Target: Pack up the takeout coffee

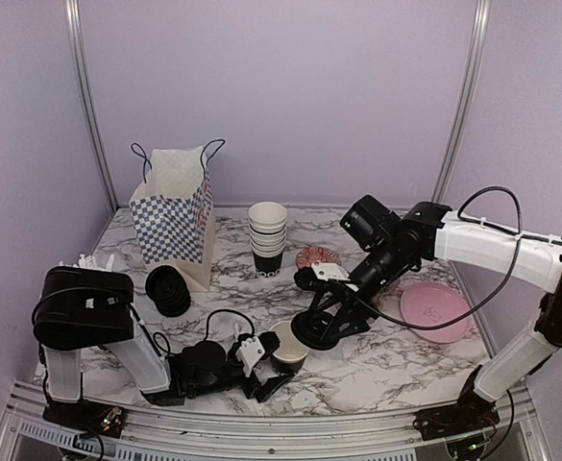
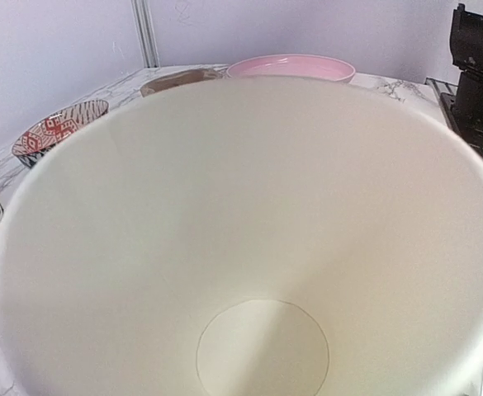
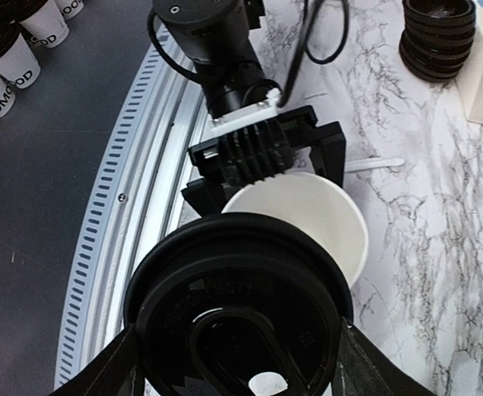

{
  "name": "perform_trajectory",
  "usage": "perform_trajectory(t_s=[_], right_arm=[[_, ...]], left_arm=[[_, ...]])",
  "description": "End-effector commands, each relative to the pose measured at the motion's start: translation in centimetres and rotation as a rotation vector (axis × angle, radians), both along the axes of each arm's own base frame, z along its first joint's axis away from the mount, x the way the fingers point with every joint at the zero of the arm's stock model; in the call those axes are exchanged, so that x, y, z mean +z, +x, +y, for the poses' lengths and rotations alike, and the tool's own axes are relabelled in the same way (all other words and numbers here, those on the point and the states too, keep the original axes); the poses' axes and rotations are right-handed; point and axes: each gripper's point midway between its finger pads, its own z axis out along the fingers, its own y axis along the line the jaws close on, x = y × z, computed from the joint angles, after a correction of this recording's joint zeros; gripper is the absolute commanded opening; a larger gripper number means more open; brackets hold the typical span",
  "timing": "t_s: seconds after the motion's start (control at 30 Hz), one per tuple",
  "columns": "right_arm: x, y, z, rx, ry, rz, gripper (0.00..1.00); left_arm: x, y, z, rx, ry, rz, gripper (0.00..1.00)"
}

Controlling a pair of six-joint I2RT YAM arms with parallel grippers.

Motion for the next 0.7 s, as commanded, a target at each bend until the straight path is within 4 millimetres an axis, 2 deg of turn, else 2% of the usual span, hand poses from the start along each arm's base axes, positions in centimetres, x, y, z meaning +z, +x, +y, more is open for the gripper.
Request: perform_trajectory(t_s=[0.0, 0.13, 0.23, 0.53, 0.67], right_arm=[[1.8, 2.5, 0.5, -0.080, -0.004, -0.126, 0.52], [1.5, 4.0, 0.7, -0.109, -0.058, -0.186, 0.52], [1.1, 4.3, 1.1, -0.088, -0.120, -0.213, 0.52], [-0.6, 2.9, 3.0, -0.005, -0.221, -0.227, 0.53], [-1.3, 2.2, 3.6, 0.015, -0.243, -0.235, 0.52]], left_arm=[[3.8, -0.3, 0.7, 0.021, -0.078, -0.051, 0.91], [5.7, -0.9, 1.5, 0.025, -0.092, -0.061, 0.92], [6.2, -1.6, 2.1, 0.022, -0.063, -0.048, 0.93], [8.6, -4.1, 5.5, -0.006, -0.002, 0.046, 0.93], [10.1, -2.8, 7.2, 0.112, -0.039, 0.101, 0.92]])
